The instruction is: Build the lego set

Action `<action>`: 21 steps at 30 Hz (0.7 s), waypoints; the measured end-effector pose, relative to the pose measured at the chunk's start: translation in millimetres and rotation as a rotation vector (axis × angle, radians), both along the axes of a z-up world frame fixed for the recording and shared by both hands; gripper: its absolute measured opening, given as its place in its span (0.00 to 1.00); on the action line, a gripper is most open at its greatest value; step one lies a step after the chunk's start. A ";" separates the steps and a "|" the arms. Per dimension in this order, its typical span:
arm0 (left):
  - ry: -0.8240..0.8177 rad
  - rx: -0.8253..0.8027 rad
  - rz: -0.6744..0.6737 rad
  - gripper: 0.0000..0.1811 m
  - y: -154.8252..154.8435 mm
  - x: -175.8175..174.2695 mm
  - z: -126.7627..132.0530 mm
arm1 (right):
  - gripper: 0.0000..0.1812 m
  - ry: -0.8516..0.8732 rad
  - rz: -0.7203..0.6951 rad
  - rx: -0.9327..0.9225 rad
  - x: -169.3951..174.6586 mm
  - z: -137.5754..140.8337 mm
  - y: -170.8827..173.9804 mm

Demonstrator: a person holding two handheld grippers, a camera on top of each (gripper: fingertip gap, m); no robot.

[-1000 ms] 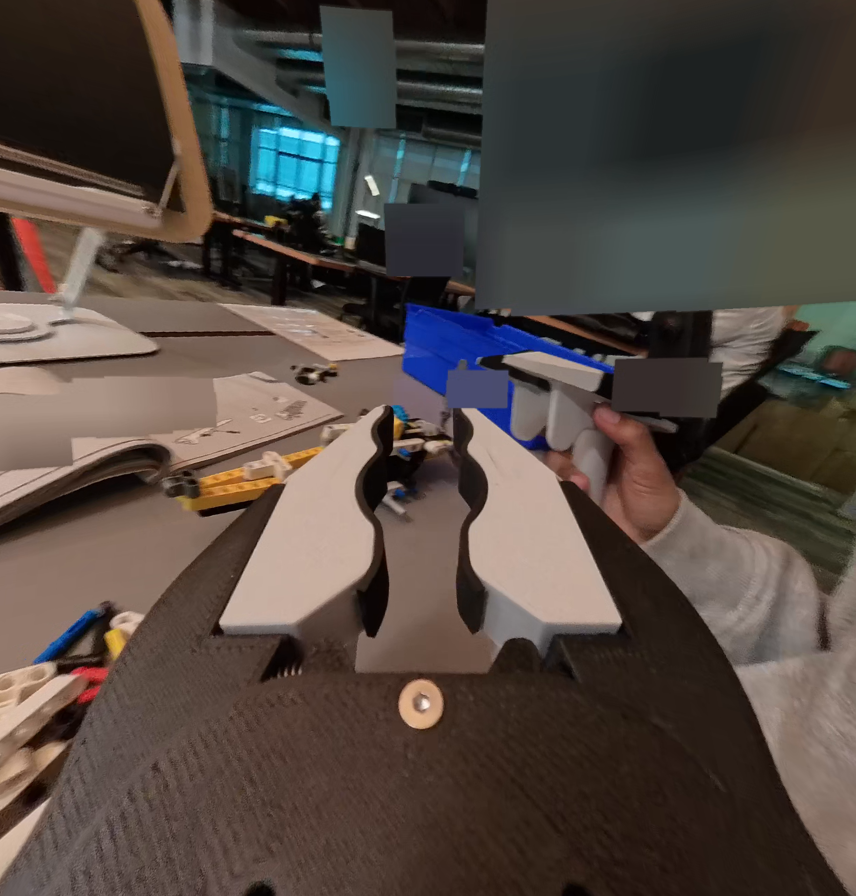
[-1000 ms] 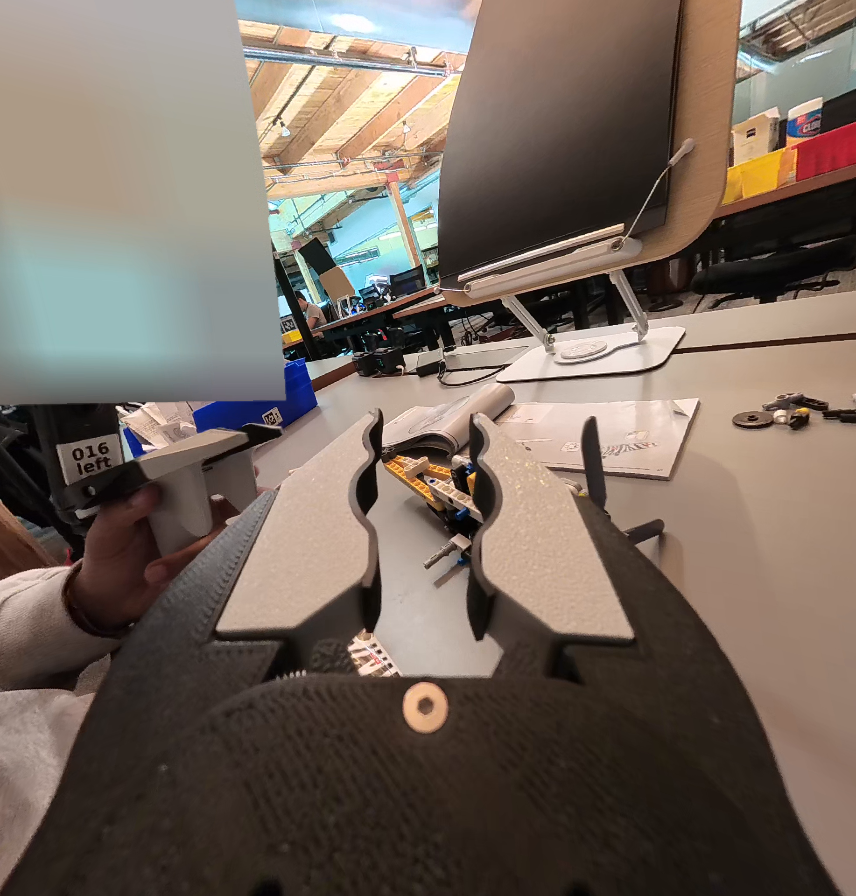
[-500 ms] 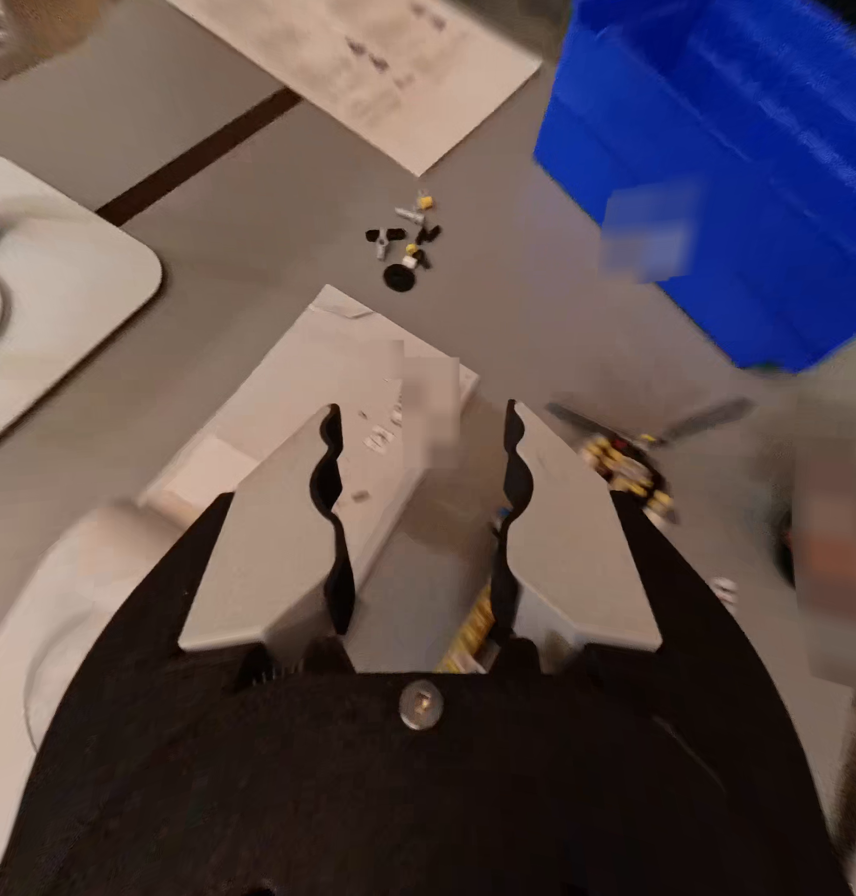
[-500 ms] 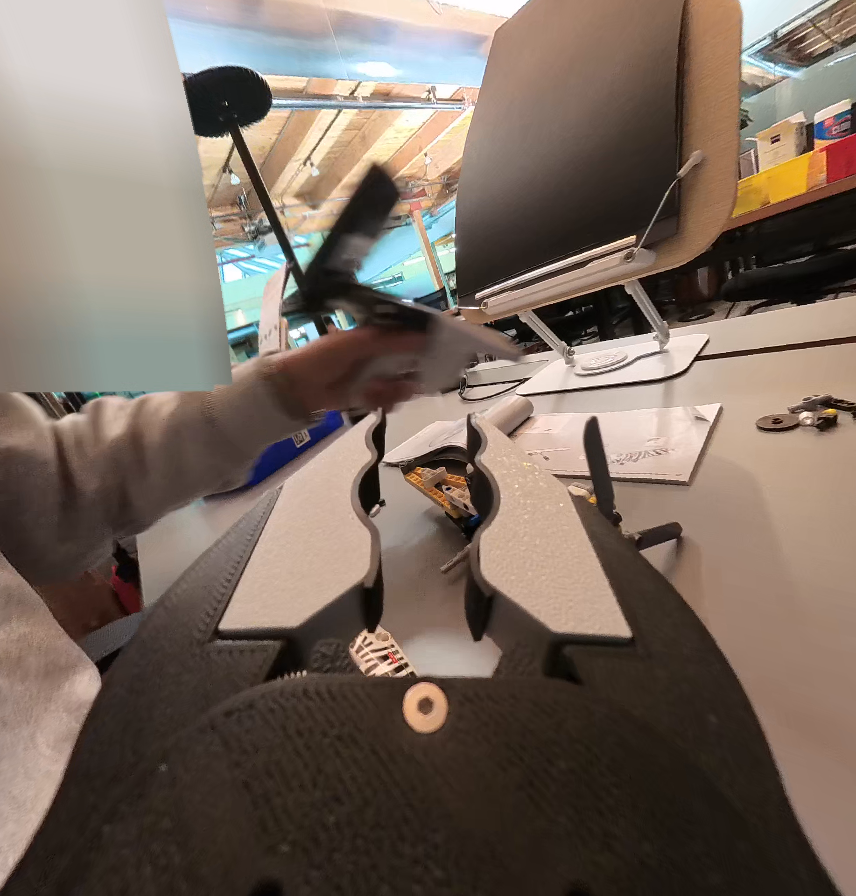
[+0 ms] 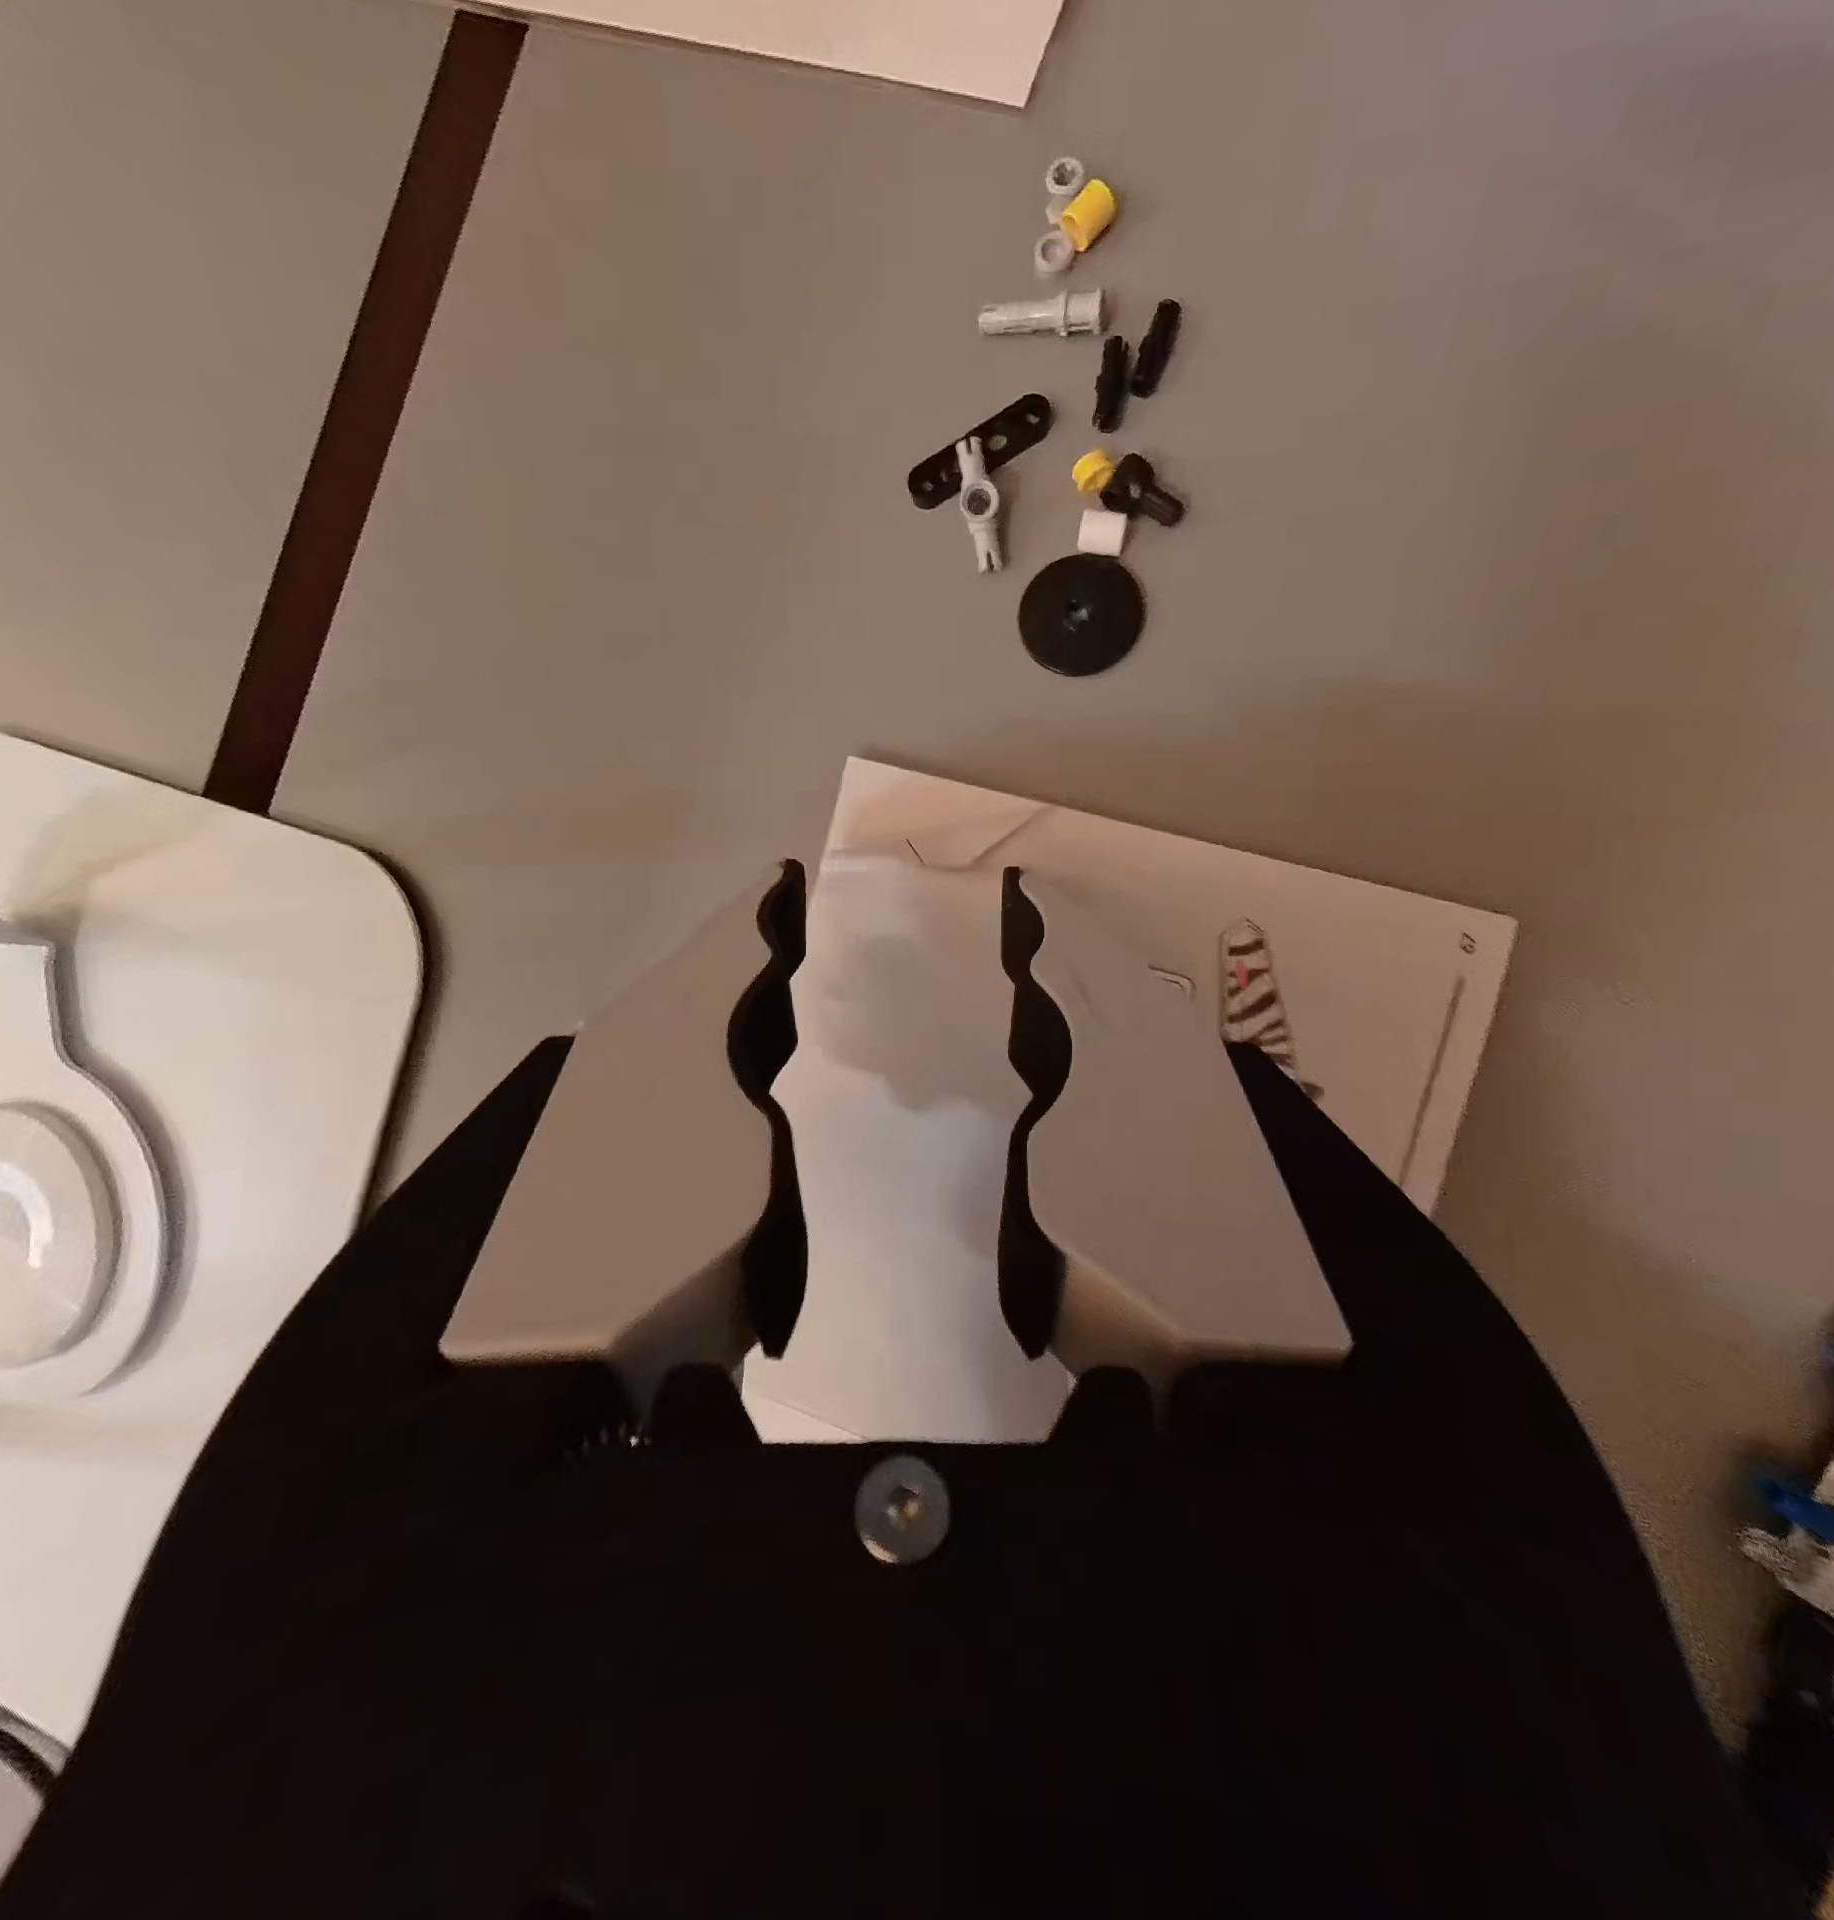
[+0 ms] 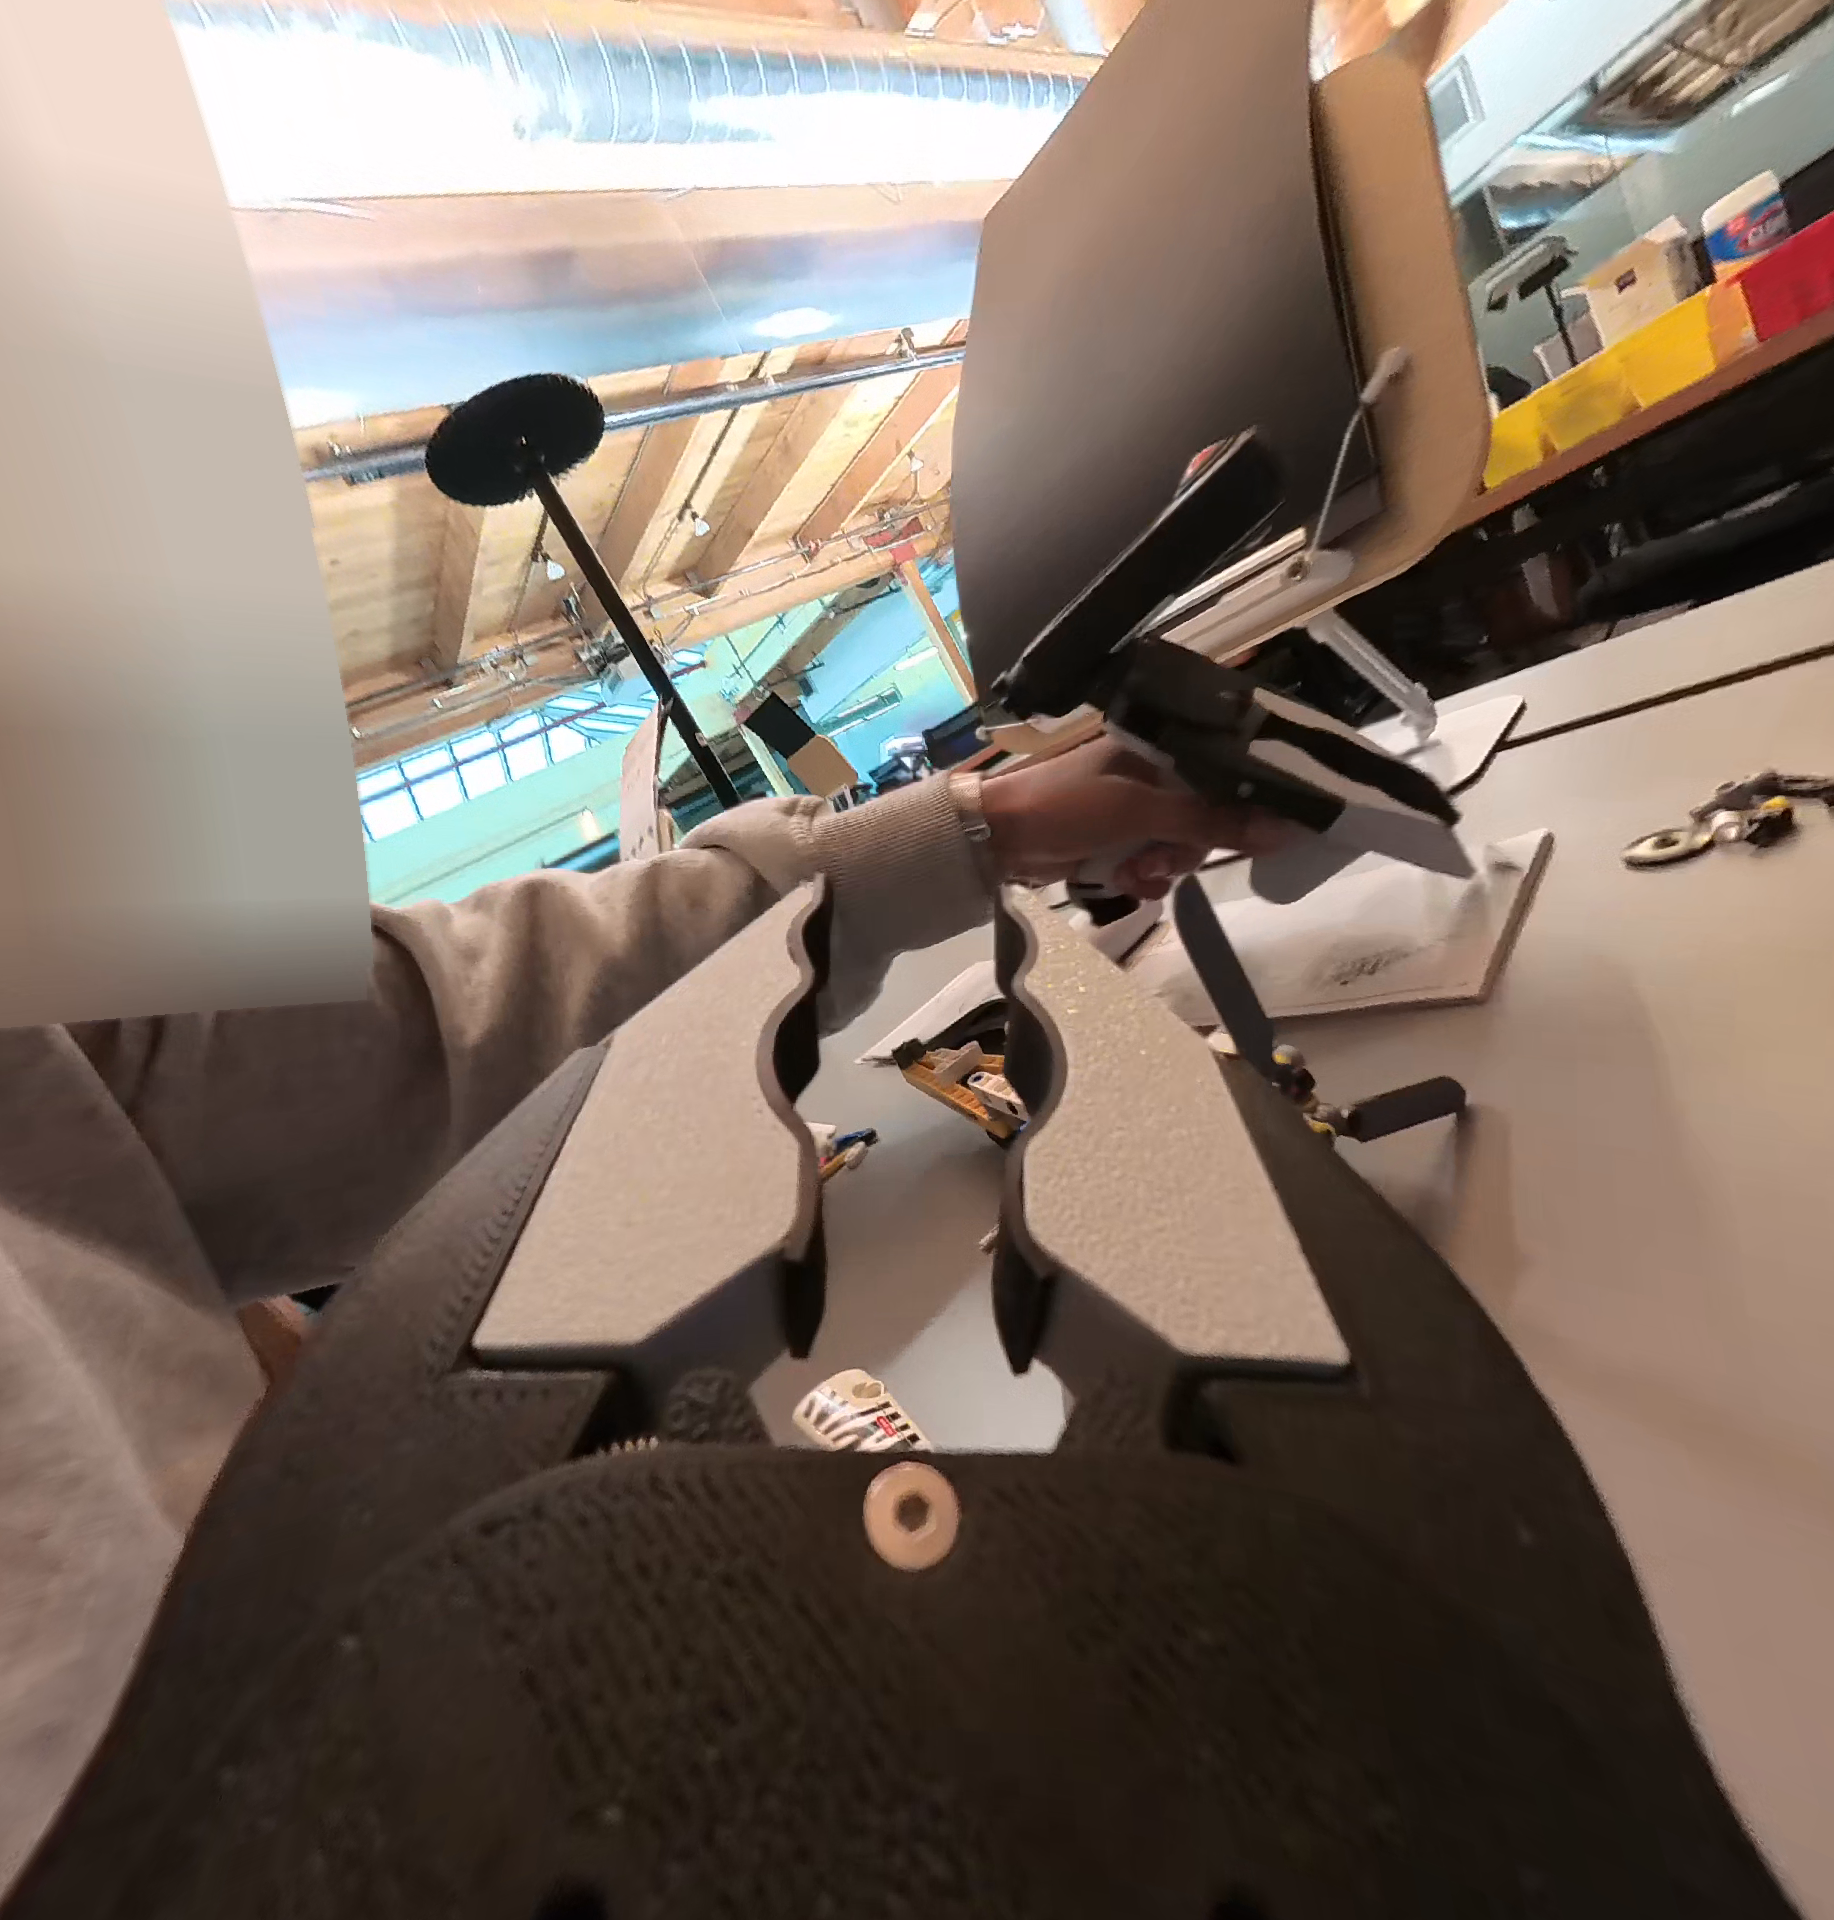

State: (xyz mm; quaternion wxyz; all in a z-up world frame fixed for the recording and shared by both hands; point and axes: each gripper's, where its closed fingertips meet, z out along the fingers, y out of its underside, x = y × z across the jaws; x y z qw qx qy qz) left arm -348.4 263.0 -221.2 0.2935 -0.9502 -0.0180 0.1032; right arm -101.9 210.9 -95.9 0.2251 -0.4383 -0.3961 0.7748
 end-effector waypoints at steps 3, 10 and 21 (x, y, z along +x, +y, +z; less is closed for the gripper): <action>-0.004 -0.010 -0.058 0.19 5.5 -2.1 -3.2 | 0.16 -0.002 0.011 -0.050 -0.3 -0.2 4.7; -0.075 0.022 -0.129 0.00 10.1 4.6 -7.2 | 0.16 -0.004 0.017 -0.085 -1.8 -0.7 8.3; 0.074 0.238 -0.100 0.00 -44.2 4.7 67.6 | 0.16 -0.004 0.014 -0.086 -1.5 -0.8 8.8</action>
